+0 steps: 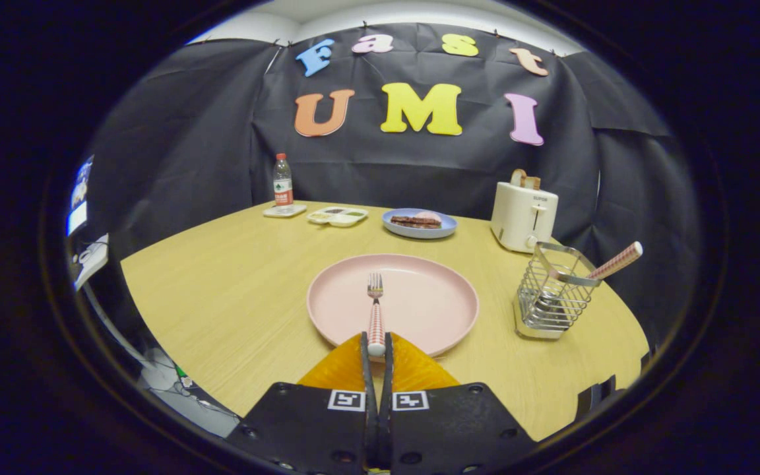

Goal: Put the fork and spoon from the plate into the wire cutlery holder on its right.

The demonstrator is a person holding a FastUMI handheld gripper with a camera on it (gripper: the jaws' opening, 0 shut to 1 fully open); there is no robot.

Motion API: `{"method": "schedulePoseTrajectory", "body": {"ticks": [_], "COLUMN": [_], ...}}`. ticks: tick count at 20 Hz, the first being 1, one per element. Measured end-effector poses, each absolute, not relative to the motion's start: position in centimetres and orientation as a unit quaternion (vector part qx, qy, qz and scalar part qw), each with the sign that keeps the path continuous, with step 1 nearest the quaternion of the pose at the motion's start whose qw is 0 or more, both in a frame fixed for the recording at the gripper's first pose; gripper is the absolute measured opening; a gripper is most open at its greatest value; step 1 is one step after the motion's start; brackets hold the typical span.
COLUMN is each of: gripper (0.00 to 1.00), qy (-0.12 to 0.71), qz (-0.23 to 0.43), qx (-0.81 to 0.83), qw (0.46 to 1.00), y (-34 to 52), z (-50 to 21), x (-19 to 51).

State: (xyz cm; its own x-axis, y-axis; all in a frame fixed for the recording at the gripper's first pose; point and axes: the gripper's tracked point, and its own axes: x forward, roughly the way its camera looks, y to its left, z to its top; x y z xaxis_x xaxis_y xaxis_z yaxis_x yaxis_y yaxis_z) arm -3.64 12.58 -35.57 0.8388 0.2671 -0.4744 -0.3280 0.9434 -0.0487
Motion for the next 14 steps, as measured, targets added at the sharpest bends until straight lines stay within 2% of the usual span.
{"method": "schedulePoseTrajectory", "body": {"ticks": [14], "gripper": [0.0], "qy": [0.234], "qz": [0.161], "qx": [-0.04], "qw": [0.958], "y": [10.5], "z": [-24.8], "x": [-1.1]}}
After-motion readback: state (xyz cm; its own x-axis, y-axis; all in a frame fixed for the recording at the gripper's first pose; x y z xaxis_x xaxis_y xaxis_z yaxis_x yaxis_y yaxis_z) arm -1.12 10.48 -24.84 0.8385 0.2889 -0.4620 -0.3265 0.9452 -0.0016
